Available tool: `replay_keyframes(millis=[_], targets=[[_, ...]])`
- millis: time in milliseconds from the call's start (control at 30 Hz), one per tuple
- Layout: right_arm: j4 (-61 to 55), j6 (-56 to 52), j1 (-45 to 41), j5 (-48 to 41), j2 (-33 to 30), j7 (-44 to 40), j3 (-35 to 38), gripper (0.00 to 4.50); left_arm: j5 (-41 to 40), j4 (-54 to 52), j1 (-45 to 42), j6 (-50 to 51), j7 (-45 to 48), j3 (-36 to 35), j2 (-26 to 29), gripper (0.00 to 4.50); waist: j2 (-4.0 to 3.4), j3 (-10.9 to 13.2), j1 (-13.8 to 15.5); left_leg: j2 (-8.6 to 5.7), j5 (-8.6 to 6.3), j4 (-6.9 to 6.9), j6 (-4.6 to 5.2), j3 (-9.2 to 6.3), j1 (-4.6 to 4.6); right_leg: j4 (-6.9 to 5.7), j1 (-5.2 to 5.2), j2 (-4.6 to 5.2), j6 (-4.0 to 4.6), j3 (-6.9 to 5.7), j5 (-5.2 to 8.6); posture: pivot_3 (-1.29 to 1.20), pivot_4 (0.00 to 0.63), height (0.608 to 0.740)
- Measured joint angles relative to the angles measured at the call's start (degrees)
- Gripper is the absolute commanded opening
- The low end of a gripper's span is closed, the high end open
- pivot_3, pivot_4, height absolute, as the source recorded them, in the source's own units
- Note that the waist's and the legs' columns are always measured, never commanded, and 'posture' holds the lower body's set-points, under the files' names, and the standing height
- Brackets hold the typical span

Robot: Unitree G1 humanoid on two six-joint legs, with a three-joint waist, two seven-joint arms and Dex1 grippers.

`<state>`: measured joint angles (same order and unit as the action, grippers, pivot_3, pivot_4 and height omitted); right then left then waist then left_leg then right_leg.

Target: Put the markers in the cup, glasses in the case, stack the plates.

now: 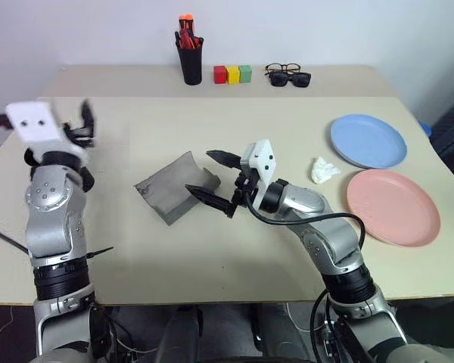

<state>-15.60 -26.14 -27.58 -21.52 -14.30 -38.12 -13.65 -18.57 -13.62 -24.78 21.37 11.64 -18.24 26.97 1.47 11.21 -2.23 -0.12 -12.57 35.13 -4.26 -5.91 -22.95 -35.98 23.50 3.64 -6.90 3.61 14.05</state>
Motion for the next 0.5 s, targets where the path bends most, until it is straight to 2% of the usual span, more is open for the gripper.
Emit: replay_keyframes(millis=[33, 67, 133, 233, 400, 500], targets=[[0.0, -0.1, 0.0, 0.0, -2.6, -1.1, 1.0, 4.50, -3.8, -3.6, 1.5, 4.3, 4.9, 2.2, 2.9, 4.38, -0.06, 0.0, -0.2, 0.00, 0.00, -0.01, 0.00, 0.01, 0.01, 0.00, 0.00, 0.01, 0.00, 0.01, 0.01, 0.00, 0.150, 0.740], [-0.1, -0.4, 0.0, -0.1, -5.4, -2.4, 2.0, 4.50, -6.2, -6.1, 2.9, 7.7, 8.3, 3.8, 5.0, 4.48, -0.13, 0.1, -0.3, 0.00, -0.01, -0.03, 0.01, 0.01, 0.04, -0.02, 0.01, 0.00, 0.01, 0.01, 0.02, 0.00, 0.150, 0.740], [-0.8, -1.3, 0.8, -0.3, -13.2, -6.9, 3.8, 4.50, -10.1, -9.8, 6.7, 15.6, 14.3, 7.8, 10.7, 4.48, -0.21, 0.1, -0.5, 0.02, -0.03, -0.11, 0.05, 0.01, 0.09, -0.05, 0.05, -0.04, 0.05, 0.01, 0.05, 0.00, 0.150, 0.740], [-1.5, -1.0, 2.6, 0.1, -19.4, -10.8, 5.4, 4.50, -12.2, -12.3, 9.9, 23.6, 19.9, 13.6, 16.2, 4.48, -0.21, 0.1, -0.7, 0.11, -0.07, -0.12, 0.14, 0.00, 0.11, -0.12, 0.09, -0.15, 0.34, 0.01, 0.23, 0.00, 0.150, 0.740], [-1.5, 0.4, 3.5, 1.7, -20.1, -10.7, 5.7, 4.50, -14.5, -12.6, 7.0, 33.4, 20.4, 18.1, 15.7, 4.48, -0.21, 0.1, -0.5, 0.10, -0.07, 0.02, 0.14, 0.02, 0.08, -0.09, 0.04, -0.11, 0.36, 0.01, 0.24, 0.00, 0.150, 0.740], [-1.5, 1.4, 4.3, 3.5, -19.7, -8.5, 5.8, 4.50, -13.8, -9.1, 4.3, 37.1, 19.1, 20.2, 14.9, 3.71, -0.19, 0.1, -0.3, 0.07, -0.07, 0.04, 0.14, 0.02, 0.07, -0.08, 0.03, -0.09, 0.34, 0.02, 0.23, 0.00, 0.150, 0.740]])
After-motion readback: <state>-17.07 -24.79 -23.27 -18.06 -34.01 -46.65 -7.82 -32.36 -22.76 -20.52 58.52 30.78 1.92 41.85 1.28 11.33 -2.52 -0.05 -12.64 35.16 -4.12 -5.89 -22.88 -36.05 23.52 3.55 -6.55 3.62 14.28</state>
